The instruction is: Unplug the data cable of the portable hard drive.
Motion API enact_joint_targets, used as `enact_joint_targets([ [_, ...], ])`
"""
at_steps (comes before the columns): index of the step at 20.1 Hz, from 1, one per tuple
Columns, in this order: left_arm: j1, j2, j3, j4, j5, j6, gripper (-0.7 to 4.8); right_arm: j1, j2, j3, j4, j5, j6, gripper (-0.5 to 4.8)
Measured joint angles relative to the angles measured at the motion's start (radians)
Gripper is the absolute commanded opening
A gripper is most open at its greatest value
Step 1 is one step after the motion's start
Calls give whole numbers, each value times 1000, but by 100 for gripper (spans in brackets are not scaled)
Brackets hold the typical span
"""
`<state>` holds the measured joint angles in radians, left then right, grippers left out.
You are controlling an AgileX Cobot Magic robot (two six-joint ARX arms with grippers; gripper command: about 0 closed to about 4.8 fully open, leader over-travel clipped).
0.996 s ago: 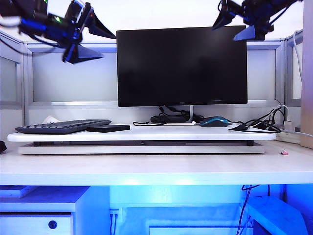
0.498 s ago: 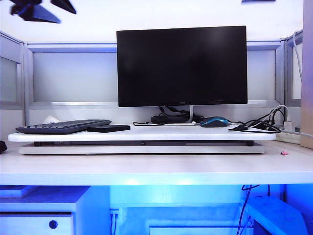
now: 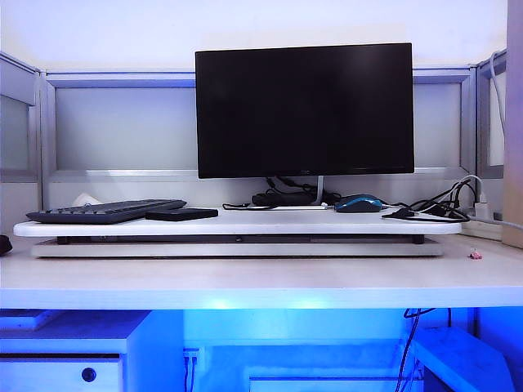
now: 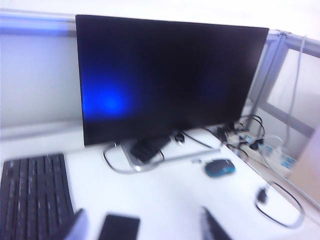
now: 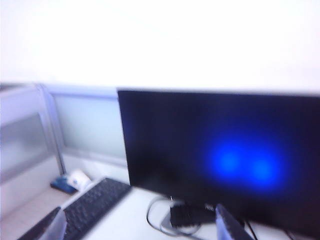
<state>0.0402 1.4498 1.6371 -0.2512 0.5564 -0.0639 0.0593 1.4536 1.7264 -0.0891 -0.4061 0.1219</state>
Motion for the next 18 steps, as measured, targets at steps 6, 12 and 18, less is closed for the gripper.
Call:
enact_joint_targets([
  [6, 0, -108, -5, -156, -5, 23, 304, 13, -75, -1, -151, -7, 0, 390],
  [12, 0, -270, -6, -209, -39, 14, 304, 25, -208, 0, -178, -10, 29, 390],
  [18, -1, -456, -6, -407, -87, 31, 304, 23, -343, -2, -370, 1, 30, 390],
])
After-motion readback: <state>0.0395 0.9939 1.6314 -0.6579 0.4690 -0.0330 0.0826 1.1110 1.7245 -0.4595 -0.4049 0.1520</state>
